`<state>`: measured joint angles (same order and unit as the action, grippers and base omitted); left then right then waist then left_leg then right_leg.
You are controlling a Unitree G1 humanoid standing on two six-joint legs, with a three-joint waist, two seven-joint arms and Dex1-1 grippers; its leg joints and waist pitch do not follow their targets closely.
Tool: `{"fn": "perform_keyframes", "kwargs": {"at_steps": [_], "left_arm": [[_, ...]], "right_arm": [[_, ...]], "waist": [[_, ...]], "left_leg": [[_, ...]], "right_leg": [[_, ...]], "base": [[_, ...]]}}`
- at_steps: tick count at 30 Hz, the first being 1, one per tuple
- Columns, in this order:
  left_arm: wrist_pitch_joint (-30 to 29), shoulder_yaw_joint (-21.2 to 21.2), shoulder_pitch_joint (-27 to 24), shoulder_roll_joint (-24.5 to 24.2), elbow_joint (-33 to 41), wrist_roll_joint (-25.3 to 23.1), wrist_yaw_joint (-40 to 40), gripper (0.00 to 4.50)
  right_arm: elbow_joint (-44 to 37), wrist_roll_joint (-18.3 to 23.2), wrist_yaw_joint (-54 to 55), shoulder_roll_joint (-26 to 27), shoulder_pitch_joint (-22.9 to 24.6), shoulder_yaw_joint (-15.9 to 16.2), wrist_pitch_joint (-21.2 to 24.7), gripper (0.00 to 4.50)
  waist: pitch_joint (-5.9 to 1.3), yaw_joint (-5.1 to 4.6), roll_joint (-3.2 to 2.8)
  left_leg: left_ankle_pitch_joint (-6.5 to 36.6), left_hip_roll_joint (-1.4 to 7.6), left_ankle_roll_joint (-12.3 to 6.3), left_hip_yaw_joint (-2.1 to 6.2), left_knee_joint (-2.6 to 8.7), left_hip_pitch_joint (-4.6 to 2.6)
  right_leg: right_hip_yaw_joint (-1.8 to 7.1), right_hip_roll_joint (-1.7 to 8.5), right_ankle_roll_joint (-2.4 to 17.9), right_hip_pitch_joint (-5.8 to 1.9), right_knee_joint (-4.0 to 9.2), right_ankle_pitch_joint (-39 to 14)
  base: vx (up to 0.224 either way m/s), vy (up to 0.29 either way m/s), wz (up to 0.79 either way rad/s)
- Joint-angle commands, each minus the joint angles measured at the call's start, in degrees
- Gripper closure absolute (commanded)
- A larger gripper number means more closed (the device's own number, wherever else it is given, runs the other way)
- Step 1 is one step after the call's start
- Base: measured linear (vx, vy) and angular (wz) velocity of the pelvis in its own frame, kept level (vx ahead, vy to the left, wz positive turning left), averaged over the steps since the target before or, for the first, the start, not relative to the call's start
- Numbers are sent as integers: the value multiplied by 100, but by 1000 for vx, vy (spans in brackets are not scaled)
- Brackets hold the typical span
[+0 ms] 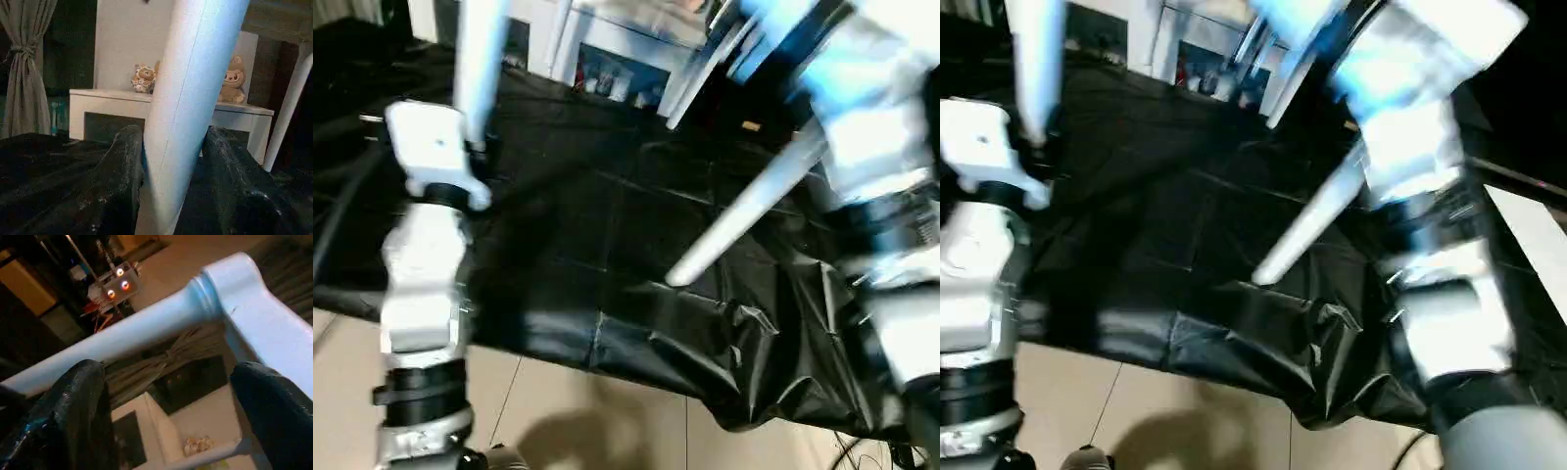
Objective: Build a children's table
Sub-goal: Flip table
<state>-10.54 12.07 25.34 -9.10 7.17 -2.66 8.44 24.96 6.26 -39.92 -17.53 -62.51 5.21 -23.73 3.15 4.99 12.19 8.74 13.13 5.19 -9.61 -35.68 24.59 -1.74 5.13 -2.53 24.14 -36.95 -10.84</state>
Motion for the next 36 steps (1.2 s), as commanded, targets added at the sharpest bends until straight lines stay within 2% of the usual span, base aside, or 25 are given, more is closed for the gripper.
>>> {"fn": "perform_keyframes", "kwargs": {"at_steps": [1, 5, 8, 9, 10, 13, 14, 15, 16, 17, 18, 19, 20, 22, 24, 26, 27, 28, 29, 30, 31, 32, 33, 34, 36], "left_arm": [[387, -195, 104, 55, 53, 32, 0, 278], [511, -202, 18, 42, -28, 27, -43, 282], [617, -188, -72, 13, -107, 33, -46, 283], [645, -189, -104, -6, -140, 24, -40, 284], [690, -185, -143, -30, -178, 25, -24, 285], [629, -169, -317, -182, -326, -54, 32, 287], [574, -161, -385, -265, -410, -21, 149, 287], [569, -162, -413, -307, -446, -3, 206, 287], [580, -142, -446, -350, -522, 15, 252, 287], [582, -120, -469, -374, -579, 37, 281, 287], [586, -88, -503, -410, -655, 72, 319, 287], [605, -101, -543, -481, -754, 62, 389, 287], [614, -119, -572, -527, -794, 48, 433, 287], [630, -148, -618, -589, -889, 51, 503, 287], [661, -179, -686, -662, -1127, 79, 626, 287], [682, -211, -736, -709, -1214, 81, 691, 287], [721, -202, -765, -726, -1287, 93, 686, 255], [773, -169, -795, -733, -1355, 117, 677, 255], [833, -99, -857, -748, -1410, 212, 731, 236], [833, -99, -857, -748, -1410, 212, 731, 223], [873, -48, -905, -757, -1434, 288, 775, 223], [1011, -2, -1053, -867, -1426, 350, 897, 215], [1011, -2, -1053, -867, -1426, 350, 897, 203], [1155, 90, -1248, -946, -1332, 483, 1067, 190], [1196, 134, -1366, -959, -1223, 601, 1195, 177]], "right_arm": [[-267, 165, 8, 67, 218, -169, -260, 0], [-449, 190, -85, 127, 574, -10, -312, 0], [-626, 229, -131, 208, 988, 122, -74, 0], [-673, 220, -115, 231, 1135, 165, -8, 0], [-729, 199, -79, 258, 1306, 212, 60, 0], [-929, 81, 216, 396, 2091, 347, 631, 0], [-1060, 303, 341, 515, 2553, 333, 1315, 0], [-1111, 435, 346, 552, 2723, 323, 1550, 0], [-1140, 590, 262, 543, 2976, 360, 1818, 0], [-1137, 621, 179, 506, 3133, 412, 1890, 0], [-1148, 649, 61, 447, 3357, 493, 1982, 0], [-1111, 690, -19, 410, 3559, 530, 2076, 0], [-1101, 714, -43, 396, 3659, 538, 2124, 0], [-1045, 690, 51, 404, 3822, 481, 2186, 0], [-707, 538, 330, 430, 4107, 299, 2170, 0], [-655, 461, 430, 428, 4253, 249, 2165, 0], [-739, 449, 470, 415, 4381, 227, 2241, 0], [-836, 444, 508, 398, 4502, 210, 2298, 0], [-1024, 550, 531, 395, 4680, 161, 2404, 0], [-1024, 550, 531, 395, 4680, 161, 2404, 0], [-1163, 629, 546, 393, 4800, 130, 2474, 0], [-1465, 825, 602, 413, 5021, 17, 2573, 0], [-1465, 825, 602, 413, 5021, 17, 2573, 0], [-1752, 986, 734, 468, 5213, -122, 2593, 0], [-1906, 1065, 787, 497, 5317, -178, 2602, 0]], "waist": [[-426, -56, -226], [-422, -53, -224], [-412, -49, -208], [-405, -51, -220], [-415, -62, -202], [-399, -53, -221], [-385, -62, -231], [-392, -62, -252], [-400, -65, -245], [-404, -58, -259], [-405, -58, -247], [-395, -52, -271], [-371, -63, -263], [-364, -74, -260], [-344, -82, -272], [-339, -83, -285], [-336, -85, -283], [-335, -95, -285], [-332, -97, -280], [-326, -101, -311], [-322, -110, -314], [-328, -115, -318], [-330, -121, -318], [-332, -139, -360], [-321, -163, -374]], "left_leg": [[1265, -7, 334, -53, 409, -258], [1160, 10, 347, -60, 414, -291], [1238, 9, 364, -64, 419, -292], [1277, 13, 377, -57, 431, -288], [1325, 15, 410, -51, 435, -279], [1350, 17, 453, -55, 443, -295], [1451, 11, 489, -45, 468, -293], [1577, 14, 517, -36, 482, -308], [1617, 11, 520, -30, 481, -311], [1762, 25, 558, -15, 495, -307], [1799, 27, 564, -22, 491, -306], [1843, 24, 572, -22, 493, -305], [2077, 20, 568, -19, 512, -291], [2191, 20, 596, -3, 526, -273], [2513, 23, 635, -1, 518, -311], [2664, 20, 644, 5, 516, -317], [2706, 22, 645, 14, 526, -308], [2753, 23, 648, 26, 534, -301], [2778, 23, 642, 25, 536, -304], [2901, 25, 642, 26, 540, -321], [2967, 23, 644, 31, 537, -318], [2956, 11, 604, 34, 540, -303], [2947, 24, 603, 37, 545, -297], [2972, 20, 612, 46, 552, -299], [3063, 30, 605, 45, 562, -309]], "right_leg": [[56, 98, 519, -169, 345, -485], [37, 93, 498, -171, 347, -387], [39, 94, 474, -173, 369, -524], [43, 101, 448, -176, 377, -594], [37, 106, 427, -178, 378, -679], [44, 102, 409, -160, 395, -718], [44, 89, 399, -162, 406, -822], [45, 91, 408, -155, 404, -870], [39, 86, 408, -157, 410, -895], [33, 105, 439, -161, 415, -938], [32, 102, 445, -160, 420, -943], [36, 108, 451, -149, 424, -961], [45, 121, 428, -145, 466, -1253], [40, 134, 414, -149, 482, -1475], [43, 151, 399, -83, 537, -1911], [47, 151, 414, -69, 553, -2083], [45, 151, 413, -75, 563, -2121], [37, 145, 415, -80, 557, -2126], [36, 143, 412, -75, 565, -2140], [41, 141, 418, -57, 583, -2179], [37, 141, 421, -50, 578, -2225], [47, 153, 389, -71, 604, -2302], [47, 158, 394, -72, 588, -2285], [43, 148, 408, -63, 585, -2284], [42, 141, 451, -41, 594, -2232]], "base": [[0, 0, 0], [0, 0, 0], [0, 0, 0], [0, 0, 0], [0, 0, 0], [0, 0, 0], [0, 0, 0], [0, 0, 0], [0, 0, 0], [0, 0, 0], [0, 0, 0], [0, 0, 0], [0, 0, 0], [0, 0, 0], [0, 0, 0], [0, 0, 0], [0, 0, 0], [0, 0, 0], [0, 0, 0], [0, 0, 0], [0, 0, 0], [0, 0, 0], [0, 0, 0], [0, 0, 0], [0, 0, 0]]}}
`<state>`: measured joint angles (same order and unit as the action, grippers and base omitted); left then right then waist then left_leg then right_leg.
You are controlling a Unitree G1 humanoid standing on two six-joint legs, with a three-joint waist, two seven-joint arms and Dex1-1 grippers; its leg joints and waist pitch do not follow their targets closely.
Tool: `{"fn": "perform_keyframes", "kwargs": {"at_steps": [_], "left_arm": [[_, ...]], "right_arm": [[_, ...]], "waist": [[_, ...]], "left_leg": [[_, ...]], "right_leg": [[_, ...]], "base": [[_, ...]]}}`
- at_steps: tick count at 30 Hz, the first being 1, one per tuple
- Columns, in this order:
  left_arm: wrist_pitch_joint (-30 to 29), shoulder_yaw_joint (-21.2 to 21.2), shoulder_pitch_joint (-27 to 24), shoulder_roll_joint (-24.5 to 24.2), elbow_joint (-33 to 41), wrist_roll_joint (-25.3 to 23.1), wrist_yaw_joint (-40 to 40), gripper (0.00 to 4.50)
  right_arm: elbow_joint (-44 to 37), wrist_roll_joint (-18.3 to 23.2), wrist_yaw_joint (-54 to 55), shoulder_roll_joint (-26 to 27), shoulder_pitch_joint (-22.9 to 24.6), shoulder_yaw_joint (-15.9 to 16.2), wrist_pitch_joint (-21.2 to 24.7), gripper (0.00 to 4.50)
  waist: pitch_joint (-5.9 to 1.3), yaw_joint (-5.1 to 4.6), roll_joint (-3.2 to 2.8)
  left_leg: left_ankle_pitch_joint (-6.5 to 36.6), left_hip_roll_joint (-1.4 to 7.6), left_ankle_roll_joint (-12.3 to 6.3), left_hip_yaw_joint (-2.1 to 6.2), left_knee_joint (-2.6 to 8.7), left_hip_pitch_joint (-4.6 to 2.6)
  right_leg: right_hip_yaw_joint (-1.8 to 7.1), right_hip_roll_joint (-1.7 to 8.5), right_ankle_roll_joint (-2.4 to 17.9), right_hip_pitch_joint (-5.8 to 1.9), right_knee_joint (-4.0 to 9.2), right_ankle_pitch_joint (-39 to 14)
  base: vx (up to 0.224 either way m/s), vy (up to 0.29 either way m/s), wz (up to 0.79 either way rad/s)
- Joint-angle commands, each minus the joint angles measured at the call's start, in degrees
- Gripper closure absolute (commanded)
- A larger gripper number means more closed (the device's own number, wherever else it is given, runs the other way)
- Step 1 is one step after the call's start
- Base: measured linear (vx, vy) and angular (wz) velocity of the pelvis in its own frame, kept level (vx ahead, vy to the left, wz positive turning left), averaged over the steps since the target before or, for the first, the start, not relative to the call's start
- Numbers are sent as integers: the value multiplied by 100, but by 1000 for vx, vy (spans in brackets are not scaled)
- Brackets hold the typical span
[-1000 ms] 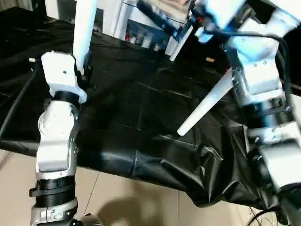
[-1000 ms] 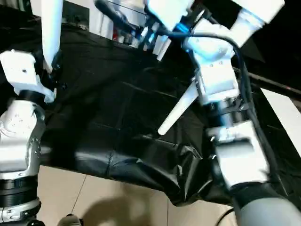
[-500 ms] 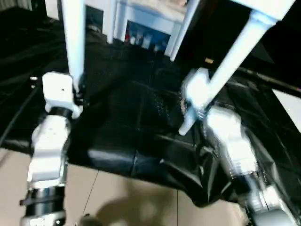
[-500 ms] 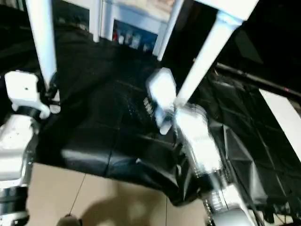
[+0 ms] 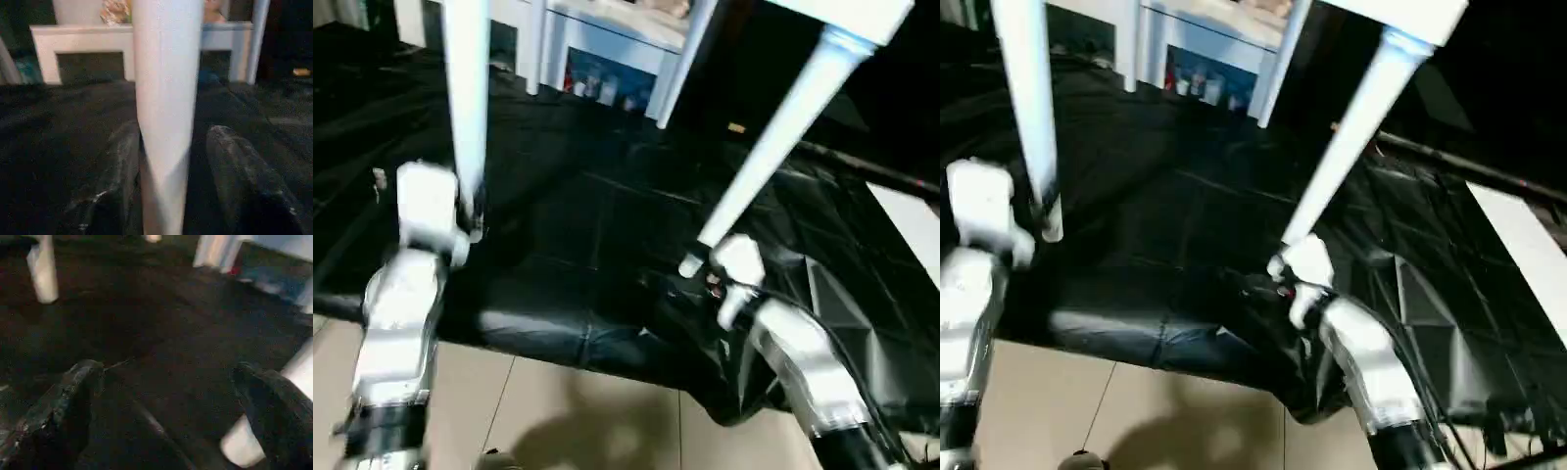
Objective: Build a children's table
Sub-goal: Flip table
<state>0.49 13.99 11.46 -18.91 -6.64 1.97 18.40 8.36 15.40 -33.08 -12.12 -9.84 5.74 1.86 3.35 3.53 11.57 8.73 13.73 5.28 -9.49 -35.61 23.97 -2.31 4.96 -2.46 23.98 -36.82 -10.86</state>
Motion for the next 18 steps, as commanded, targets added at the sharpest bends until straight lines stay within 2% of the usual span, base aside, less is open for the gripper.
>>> {"fn": "perform_keyframes", "kwargs": {"at_steps": [1, 2, 3, 5, 6, 7, 8, 10, 11, 12, 13, 14, 15, 16, 17, 18], "left_arm": [[113, -19, -43, 32, 223, 215, 239, 169], [206, 110, -265, 71, 458, 466, 359, 148], [404, 203, -416, 85, 626, 549, 329, 148], [657, 355, -582, 150, 855, 705, 262, 140], [565, 438, -719, 231, 1107, 836, 216, 140], [409, 459, -898, 328, 1412, 977, 179, 140], [74, 396, -1073, 414, 1689, 1035, 115, 140], [-138, 342, -1192, 457, 1854, 1076, 78, 140], [-538, 104, -1349, 599, 2054, 1109, 12, 140], [-785, -196, -1436, 839, 2135, 835, -257, 140], [-785, -196, -1436, 839, 2135, 835, -257, 140], [-964, -557, -1493, 1099, 2137, 481, -570, 140], [-974, -631, -1497, 1150, 2125, 375, -646, 140], [-802, -716, -1482, 1191, 2068, 226, -697, 140], [-783, -740, -1471, 1195, 2067, 181, -721, 140], [-783, -740, -1471, 1195, 2067, 181, -721, 140]], "right_arm": [[-335, 171, 142, -27, 110, -259, 54, 0], [-630, 221, 256, 22, 310, -331, 77, 0], [-837, 184, 375, 48, 451, -371, 54, 0], [-1074, 85, 546, 75, 614, -418, -4, 0], [-1241, 56, 633, 86, 734, -430, 54, 0], [-1454, -5, 699, 86, 900, -421, 106, 0], [-1641, -109, 793, 89, 1060, -408, 141, 0], [-1794, -170, 869, 84, 1175, -397, 191, 0], [-1943, -189, 1092, 133, 1327, -446, 425, 0], [-2061, -127, 1422, 289, 1480, -591, 638, 0], [-2061, -127, 1422, 289, 1480, -591, 638, 0], [-2214, -75, 1877, 478, 1653, -792, 948, 0], [-2245, -89, 1980, 517, 1685, -834, 1002, 0], [-2306, -179, 2173, 564, 1741, -895, 1045, 0], [-2345, -280, 2267, 554, 1773, -909, 1079, 0], [-2345, -280, 2267, 554, 1773, -909, 1079, 0]], "waist": [[-342, -17, -315], [-324, -4, -400], [-319, -5, -430], [-314, -8, -385], [-324, -4, -400], [-327, -10, -394], [-294, 10, -410], [-279, -3, -408], [-277, 14, -433], [-235, -12, -415], [-235, -12, -415], [-232, -1, -431], [-225, -20, -423], [-239, -16, -463], [-244, -42, -445], [-240, -60, -479]], "left_leg": [[3080, -31, 601, 36, 553, -252], [3211, -24, 620, 48, 573, -262], [3267, -21, 628, 53, 591, -250], [3305, -19, 612, 49, 599, -236], [3307, -21, 591, 44, 594, -253], [3264, -19, 586, 34, 589, -252], [3238, 2, 594, 23, 606, -240], [3349, -24, 554, 7, 586, -265], [3387, -33, 553, 16, 590, -264], [3485, -38, 576, 15, 605, -257], [3485, -38, 576, 15, 605, -257], [3650, -48, 589, 38, 569, -321], [3663, -49, 594, 42, 576, -304], [3672, -54, 607, 68, 576, -306], [3653, -62, 602, 83, 592, -280], [3686, -68, 615, 102, 609, -266]], "right_leg": [[98, 159, 454, -26, 578, -2225], [104, 159, 507, -15, 572, -2173], [104, 161, 518, -28, 586, -2160], [97, 155, 517, -40, 595, -2154], [95, 148, 507, -39, 589, -2156], [103, 143, 504, -39, 583, -2107], [117, 141, 520, -39, 576, -2065], [118, 130, 417, -7, 620, -2362], [117, 137, 379, -9, 633, -2491], [114, 129, 281, 13, 693, -2815], [114, 129, 281, 13, 693, -2815], [104, 149, 172, 57, 761, -3233], [100, 141, 125, 51, 787, -3334], [81, 155, 98, 22, 785, -3386], [58, 156, 28, -13, 823, -3455], [41, 153, 20, -36, 817, -3449]], "base": [[0, 0, 0], [0, 0, 0], [0, 0, 0], [0, 0, 0], [0, 0, 0], [0, 0, 0], [0, 0, 0], [0, 0, 0], [0, 0, 0], [0, 0, 0], [0, 0, 0], [0, 0, 0], [0, 0, 0], [0, 0, 0], [0, 0, 0], [0, 0, 0]]}}
